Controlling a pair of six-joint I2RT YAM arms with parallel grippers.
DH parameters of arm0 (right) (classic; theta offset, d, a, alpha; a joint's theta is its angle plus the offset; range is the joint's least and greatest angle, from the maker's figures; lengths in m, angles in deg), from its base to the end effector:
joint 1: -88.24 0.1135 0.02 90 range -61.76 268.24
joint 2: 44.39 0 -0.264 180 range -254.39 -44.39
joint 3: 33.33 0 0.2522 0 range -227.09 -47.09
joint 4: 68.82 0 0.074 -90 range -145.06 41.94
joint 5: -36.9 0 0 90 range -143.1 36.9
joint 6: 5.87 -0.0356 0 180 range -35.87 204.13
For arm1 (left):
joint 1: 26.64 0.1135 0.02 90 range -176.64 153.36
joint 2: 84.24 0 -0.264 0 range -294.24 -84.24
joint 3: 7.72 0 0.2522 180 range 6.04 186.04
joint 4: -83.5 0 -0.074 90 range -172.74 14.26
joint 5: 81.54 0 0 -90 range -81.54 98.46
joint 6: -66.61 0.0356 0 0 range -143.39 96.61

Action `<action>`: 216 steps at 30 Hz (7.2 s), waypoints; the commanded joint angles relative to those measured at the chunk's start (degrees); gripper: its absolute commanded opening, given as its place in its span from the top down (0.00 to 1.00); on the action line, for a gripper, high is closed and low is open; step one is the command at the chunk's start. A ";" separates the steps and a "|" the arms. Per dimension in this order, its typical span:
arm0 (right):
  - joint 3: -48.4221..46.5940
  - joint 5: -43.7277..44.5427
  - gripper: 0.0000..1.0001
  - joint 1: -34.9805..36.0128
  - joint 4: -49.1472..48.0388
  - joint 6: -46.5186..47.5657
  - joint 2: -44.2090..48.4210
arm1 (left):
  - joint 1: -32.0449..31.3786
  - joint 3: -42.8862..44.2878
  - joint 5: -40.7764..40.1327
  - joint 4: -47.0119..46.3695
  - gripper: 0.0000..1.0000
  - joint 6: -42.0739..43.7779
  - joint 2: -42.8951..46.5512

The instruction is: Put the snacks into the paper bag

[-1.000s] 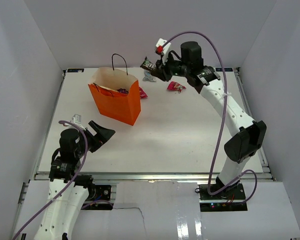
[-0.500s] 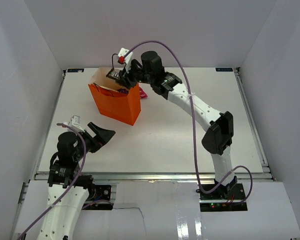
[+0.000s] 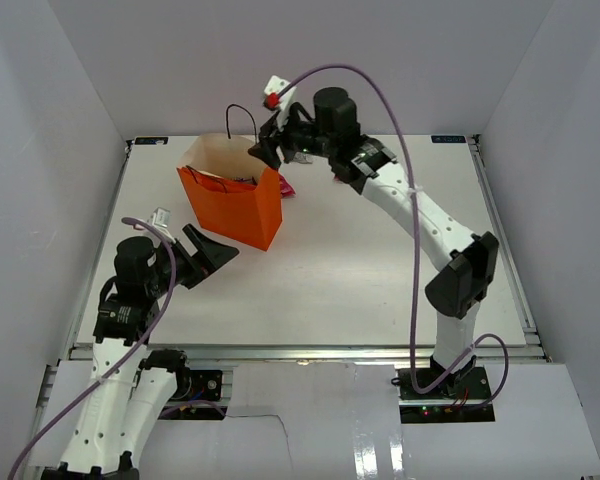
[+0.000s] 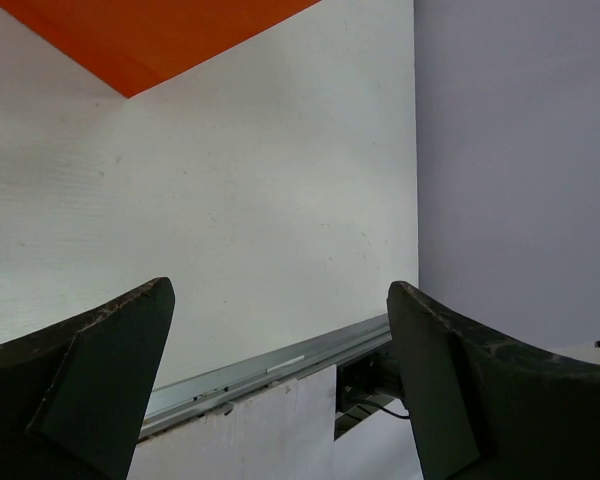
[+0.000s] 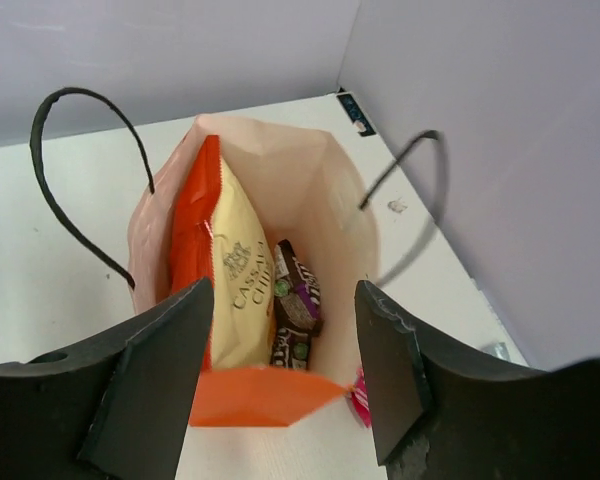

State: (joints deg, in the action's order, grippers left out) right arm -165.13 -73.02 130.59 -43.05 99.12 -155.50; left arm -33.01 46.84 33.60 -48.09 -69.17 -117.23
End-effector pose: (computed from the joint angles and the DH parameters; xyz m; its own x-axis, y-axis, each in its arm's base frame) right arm 0.3304 0.3175 0.4394 0.1655 -0.1782 -0.9700 -0.8710 0.4349 -0.2285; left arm 0.1254 -0.0292 0.3020 -0.6549 -0.5797 -0.4848 0.0112 0.6340 -0.7732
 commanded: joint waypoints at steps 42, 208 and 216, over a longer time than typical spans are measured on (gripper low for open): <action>65.57 -36.42 0.29 -53.95 8.29 1.28 35.70 | -25.71 89.37 -46.15 7.80 0.05 17.65 -104.73; 13.01 -21.90 0.82 -24.87 17.52 34.27 -2.57 | -3.91 7.63 -11.26 -4.42 0.02 8.69 -0.58; 2.48 -24.73 0.78 -10.81 7.18 11.15 3.36 | -3.91 6.84 -11.96 -4.33 0.02 9.39 3.63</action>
State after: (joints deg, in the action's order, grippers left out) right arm -158.40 -94.09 114.68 -28.75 122.87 -152.40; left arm -37.14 54.25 21.41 -51.52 -60.27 -115.22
